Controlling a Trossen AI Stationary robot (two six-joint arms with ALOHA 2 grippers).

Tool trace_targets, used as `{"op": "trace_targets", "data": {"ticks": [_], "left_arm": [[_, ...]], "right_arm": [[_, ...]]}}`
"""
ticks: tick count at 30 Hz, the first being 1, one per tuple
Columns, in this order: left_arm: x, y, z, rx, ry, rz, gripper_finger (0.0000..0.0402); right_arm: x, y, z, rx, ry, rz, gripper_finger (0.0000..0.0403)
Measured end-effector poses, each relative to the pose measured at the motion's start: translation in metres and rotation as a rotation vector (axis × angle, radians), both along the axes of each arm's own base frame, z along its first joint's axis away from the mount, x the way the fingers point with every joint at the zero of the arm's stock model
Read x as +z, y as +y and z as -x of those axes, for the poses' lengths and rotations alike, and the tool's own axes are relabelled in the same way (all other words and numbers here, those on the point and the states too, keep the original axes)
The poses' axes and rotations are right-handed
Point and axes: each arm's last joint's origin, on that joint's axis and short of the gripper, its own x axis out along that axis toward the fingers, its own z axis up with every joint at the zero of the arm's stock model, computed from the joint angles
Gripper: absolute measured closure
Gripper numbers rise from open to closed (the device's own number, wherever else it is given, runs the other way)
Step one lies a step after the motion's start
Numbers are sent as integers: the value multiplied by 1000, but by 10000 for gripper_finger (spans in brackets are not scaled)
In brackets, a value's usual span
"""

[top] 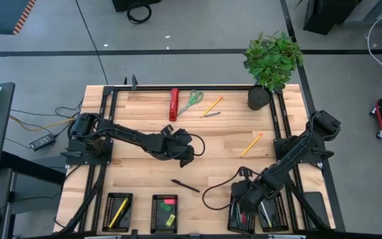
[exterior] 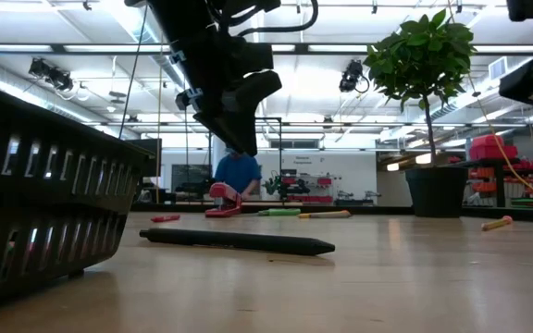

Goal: Sort crayons/erasers/pens/pencils in bins
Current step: Adjust the middle right black bin

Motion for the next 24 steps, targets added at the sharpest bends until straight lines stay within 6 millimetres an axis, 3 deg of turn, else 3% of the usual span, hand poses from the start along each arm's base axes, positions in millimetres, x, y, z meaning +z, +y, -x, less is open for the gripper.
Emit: {"op": "trace_targets", "data": {"ticks": [6, 24], "left_arm": [[0, 0, 0, 0, 0, 0, 259], [0, 0, 0, -1, 2, -1, 258]], "right_arm": [[0, 0, 0, 31, -7, 7, 363], [2, -11, -17, 9, -66, 1, 368]]}}
